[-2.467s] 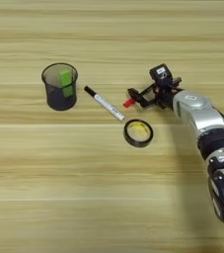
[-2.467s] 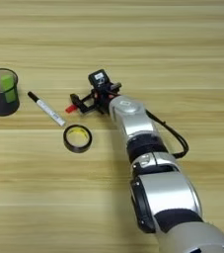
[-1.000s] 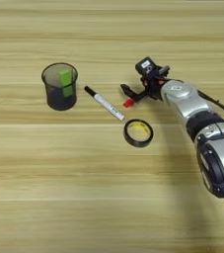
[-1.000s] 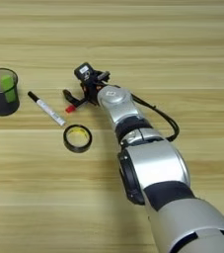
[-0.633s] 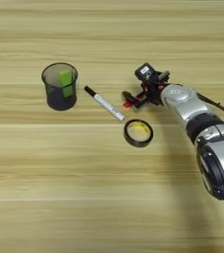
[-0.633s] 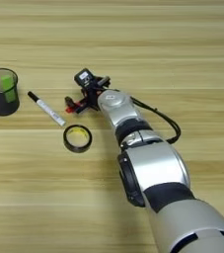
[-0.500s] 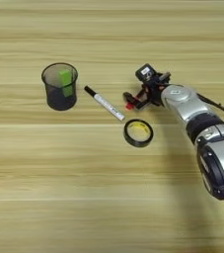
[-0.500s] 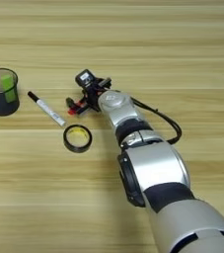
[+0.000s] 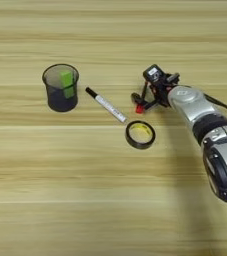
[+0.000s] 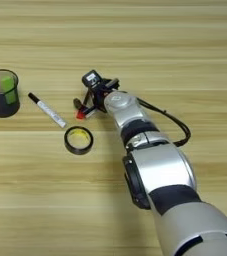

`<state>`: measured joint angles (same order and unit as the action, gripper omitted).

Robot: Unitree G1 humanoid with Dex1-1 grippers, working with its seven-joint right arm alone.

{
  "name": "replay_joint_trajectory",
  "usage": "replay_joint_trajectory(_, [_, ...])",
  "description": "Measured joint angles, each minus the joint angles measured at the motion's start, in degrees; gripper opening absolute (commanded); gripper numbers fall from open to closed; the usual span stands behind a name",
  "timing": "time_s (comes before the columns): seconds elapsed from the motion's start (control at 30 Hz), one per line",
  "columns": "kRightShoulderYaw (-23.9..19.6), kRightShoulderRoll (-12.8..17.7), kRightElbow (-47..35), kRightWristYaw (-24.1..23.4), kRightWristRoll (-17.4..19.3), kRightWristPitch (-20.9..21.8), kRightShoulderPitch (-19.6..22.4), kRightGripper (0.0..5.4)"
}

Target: Move the objects on the table

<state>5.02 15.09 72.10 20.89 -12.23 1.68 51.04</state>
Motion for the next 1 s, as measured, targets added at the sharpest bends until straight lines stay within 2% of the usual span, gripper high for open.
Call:
replay_joint_trajectory(0.4, [-0.43,0.91,-1.81,0.76,0.73,0.01,-1.98,5.37])
replay_joint_trajectory(1.0, [0.62,3.86,-1.97,-0.51,0.43,-0.07,-2.61,5.37])
